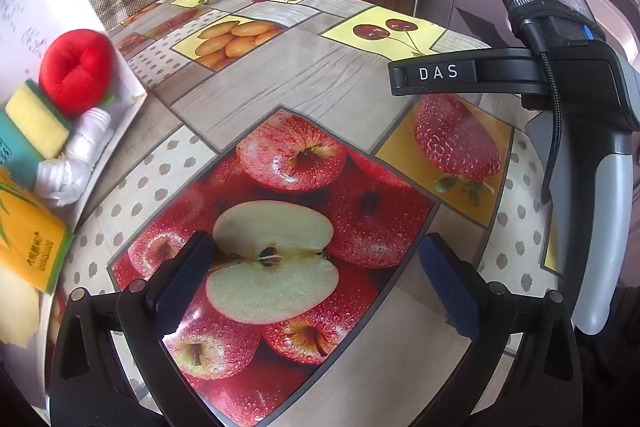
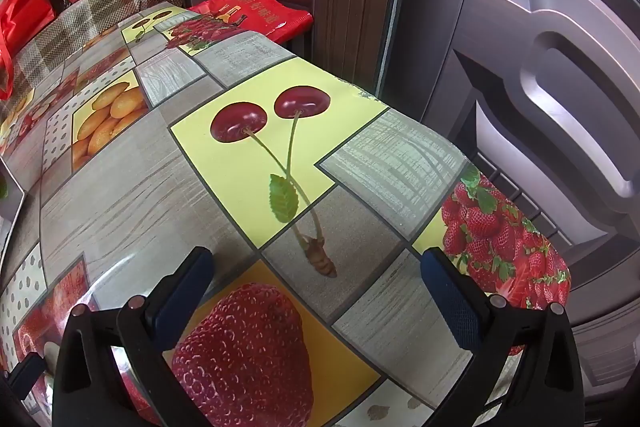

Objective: Organize soft objects

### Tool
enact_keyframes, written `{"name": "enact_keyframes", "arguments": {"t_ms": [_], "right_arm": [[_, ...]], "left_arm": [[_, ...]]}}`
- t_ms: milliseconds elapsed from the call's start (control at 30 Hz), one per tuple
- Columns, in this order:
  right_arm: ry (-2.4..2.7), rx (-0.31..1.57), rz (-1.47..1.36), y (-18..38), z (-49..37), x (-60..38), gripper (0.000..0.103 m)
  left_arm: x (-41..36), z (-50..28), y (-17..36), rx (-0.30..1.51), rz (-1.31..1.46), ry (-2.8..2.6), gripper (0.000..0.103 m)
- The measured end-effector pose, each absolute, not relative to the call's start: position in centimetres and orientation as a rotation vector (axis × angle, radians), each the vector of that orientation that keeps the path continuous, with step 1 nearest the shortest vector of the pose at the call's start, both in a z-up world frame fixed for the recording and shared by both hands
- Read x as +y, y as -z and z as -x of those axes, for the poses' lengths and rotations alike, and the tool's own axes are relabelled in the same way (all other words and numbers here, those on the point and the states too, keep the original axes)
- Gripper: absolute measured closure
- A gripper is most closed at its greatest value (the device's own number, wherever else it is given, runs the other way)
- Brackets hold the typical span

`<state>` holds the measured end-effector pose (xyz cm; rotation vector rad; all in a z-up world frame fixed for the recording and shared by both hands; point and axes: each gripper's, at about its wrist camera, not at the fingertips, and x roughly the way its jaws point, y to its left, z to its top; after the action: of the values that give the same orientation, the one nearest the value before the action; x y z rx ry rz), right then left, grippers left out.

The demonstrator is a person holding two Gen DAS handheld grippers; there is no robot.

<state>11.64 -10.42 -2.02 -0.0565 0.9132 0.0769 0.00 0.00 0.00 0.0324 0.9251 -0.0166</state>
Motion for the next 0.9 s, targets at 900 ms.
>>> {"name": "enact_keyframes", "arguments": {"t_ms": [900], "right_arm": [[-0.077,0.912,0.056,1.99,-11.63,-10.42,0.000]], "left_arm": [[0.04,-0.09,0.03,0.925,-0.032,0.017,0.001]]}}
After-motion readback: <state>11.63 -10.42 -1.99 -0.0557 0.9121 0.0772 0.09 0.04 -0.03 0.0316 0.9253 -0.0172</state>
